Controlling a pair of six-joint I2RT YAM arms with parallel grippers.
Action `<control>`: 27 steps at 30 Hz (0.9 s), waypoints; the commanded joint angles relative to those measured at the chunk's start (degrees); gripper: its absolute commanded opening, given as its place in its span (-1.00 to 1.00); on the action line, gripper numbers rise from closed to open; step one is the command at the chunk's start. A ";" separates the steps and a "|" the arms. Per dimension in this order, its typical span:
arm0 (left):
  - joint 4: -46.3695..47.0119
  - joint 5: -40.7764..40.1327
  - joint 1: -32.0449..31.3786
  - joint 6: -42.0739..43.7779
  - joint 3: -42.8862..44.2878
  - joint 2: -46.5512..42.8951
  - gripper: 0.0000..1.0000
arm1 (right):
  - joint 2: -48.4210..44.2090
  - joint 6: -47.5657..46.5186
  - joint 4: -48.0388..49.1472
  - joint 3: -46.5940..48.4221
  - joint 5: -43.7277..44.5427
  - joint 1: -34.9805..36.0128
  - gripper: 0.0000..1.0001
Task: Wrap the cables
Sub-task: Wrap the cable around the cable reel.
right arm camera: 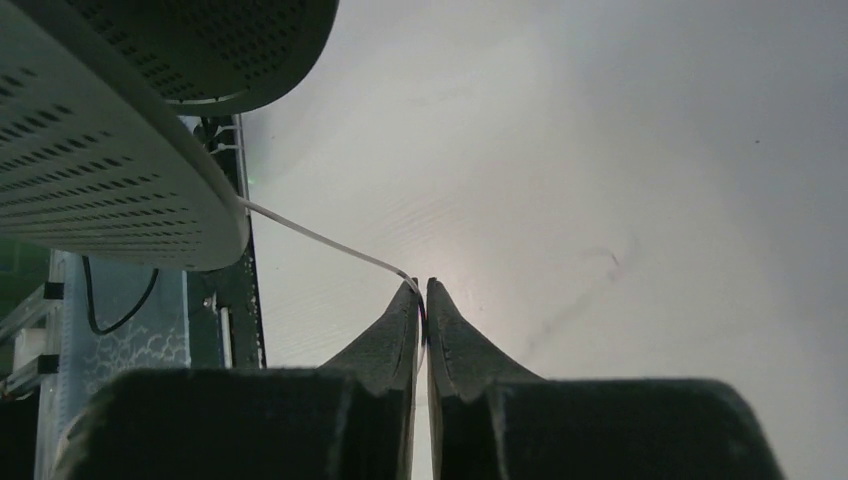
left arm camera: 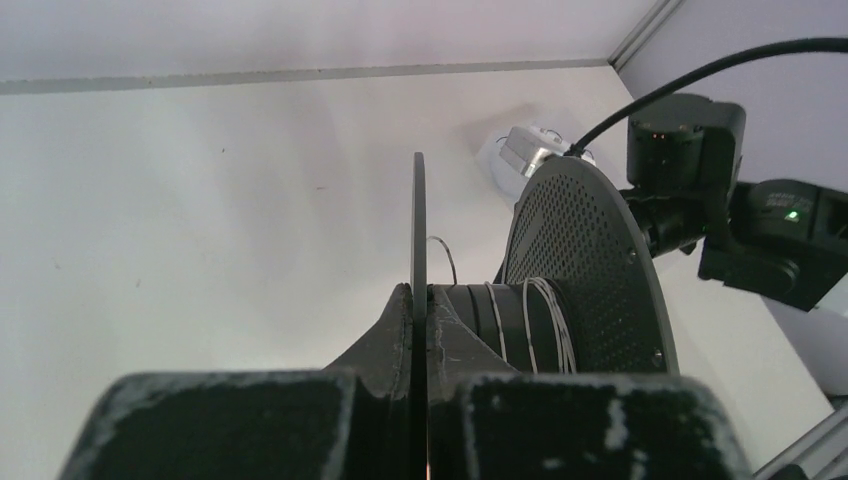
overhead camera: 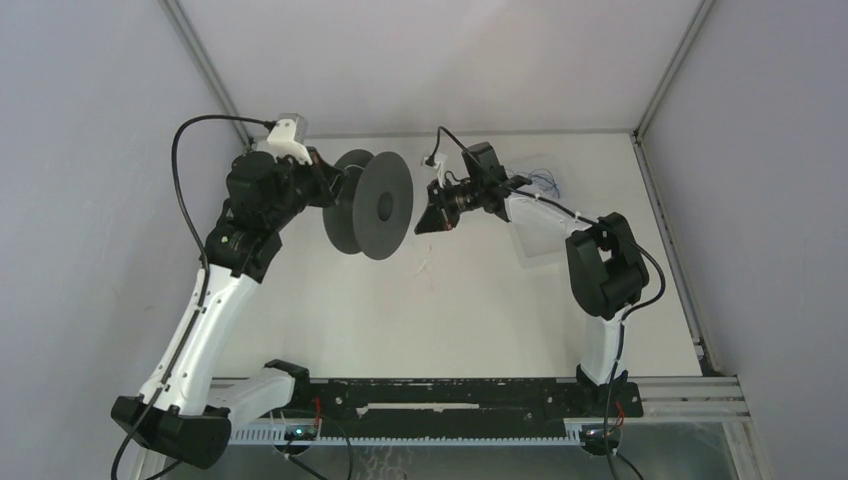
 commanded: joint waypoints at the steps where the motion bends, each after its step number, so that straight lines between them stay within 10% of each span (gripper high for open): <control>1: 4.64 0.63 1.18 -6.77 6.09 -1.43 -0.99 | -0.25 5.77 7.35 -2.87 -2.91 0.47 -0.75; 27: 1.44 -6.84 5.71 -14.30 7.86 -0.48 -1.00 | 1.66 9.44 10.23 -6.62 -8.09 6.16 -0.40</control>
